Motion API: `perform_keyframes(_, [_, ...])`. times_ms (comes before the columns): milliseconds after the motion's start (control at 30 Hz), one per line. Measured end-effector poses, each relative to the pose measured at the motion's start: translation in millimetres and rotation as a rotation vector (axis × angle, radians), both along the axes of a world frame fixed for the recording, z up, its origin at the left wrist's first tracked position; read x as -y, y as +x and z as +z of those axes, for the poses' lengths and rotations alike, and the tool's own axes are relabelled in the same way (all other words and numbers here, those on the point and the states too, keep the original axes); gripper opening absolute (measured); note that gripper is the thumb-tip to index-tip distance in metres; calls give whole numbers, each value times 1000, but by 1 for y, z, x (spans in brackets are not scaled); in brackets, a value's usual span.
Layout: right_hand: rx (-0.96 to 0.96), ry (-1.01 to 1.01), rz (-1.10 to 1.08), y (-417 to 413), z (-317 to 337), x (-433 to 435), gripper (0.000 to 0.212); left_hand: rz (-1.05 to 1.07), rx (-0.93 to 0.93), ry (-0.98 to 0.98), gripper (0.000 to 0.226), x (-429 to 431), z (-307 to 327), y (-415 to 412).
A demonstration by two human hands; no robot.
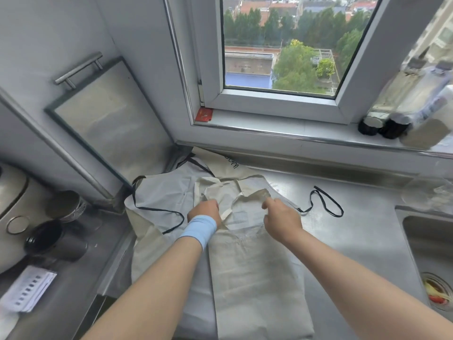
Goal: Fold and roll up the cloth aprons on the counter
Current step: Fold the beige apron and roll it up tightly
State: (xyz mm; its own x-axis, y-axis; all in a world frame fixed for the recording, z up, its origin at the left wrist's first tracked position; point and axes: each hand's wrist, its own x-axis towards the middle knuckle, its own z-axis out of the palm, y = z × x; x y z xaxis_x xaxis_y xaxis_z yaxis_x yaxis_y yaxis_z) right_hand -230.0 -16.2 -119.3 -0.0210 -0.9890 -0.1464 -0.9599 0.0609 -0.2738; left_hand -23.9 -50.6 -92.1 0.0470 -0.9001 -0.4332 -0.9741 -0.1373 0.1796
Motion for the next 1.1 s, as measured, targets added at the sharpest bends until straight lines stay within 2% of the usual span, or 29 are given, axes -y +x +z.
perform_keyframes(133, [-83, -1, 159, 15, -12, 45, 48, 104, -60, -147, 40, 40, -10, 17])
perform_keyframes(233, [-146, 6, 302, 26, -23, 79, 56, 217, -96, -62, 35, 68, -21, 38])
perform_keyframes(300, [-155, 20, 478, 34, -30, 97, 58, 88, -66, 88, 34, 81, -32, 51])
perform_keyframes(367, [-198, 47, 662, 44, -34, 111, 47, -45, -70, 216, 42, 87, -41, 59])
perform_keyframes(433, [-255, 49, 729, 54, -39, 121, 32, -42, -112, 234, 48, 90, -47, 64])
perform_keyframes(500, [-207, 47, 600, 61, -44, 133, 26, 2, -191, 259, 39, 94, -43, 64])
perform_keyframes(567, [28, 36, 246, 64, -41, 149, 21, 32, -254, 371, 22, 95, -33, 58])
perform_keyframes(600, [172, 41, 48, 64, -35, 157, 19, 44, -270, 446, 21, 94, -28, 56])
perform_keyframes(700, [620, 69, -365, 57, -15, 182, 18, -38, -204, 598, 43, 97, -15, 60])
perform_keyframes(767, [739, 37, -494, 48, -5, 193, 17, -84, -135, 466, 31, 107, -11, 66])
perform_keyframes(800, [734, 21, -519, 42, -3, 197, 16, -40, -122, 302, 25, 115, -11, 69])
perform_keyframes(833, [723, 5, -523, 37, -3, 199, 17, 42, -169, 91, 20, 126, -10, 71])
perform_keyframes(900, [710, 2, -480, 27, -9, 200, 30, 199, -411, -337, 13, 146, -7, 71])
perform_keyframes(967, [665, 17, -390, 24, -14, 192, 50, 194, -605, -598, 49, 157, -4, 65])
perform_keyframes(1033, [512, -31, -252, 25, -19, 180, 54, 210, -589, -654, 62, 157, -1, 58])
perform_keyframes(1067, [407, -87, -169, 27, -22, 174, 50, 228, -526, -620, 56, 155, -2, 56])
perform_keyframes(1100, [322, -153, -88, 31, -24, 168, 45, 239, -410, -504, 46, 153, -3, 54])
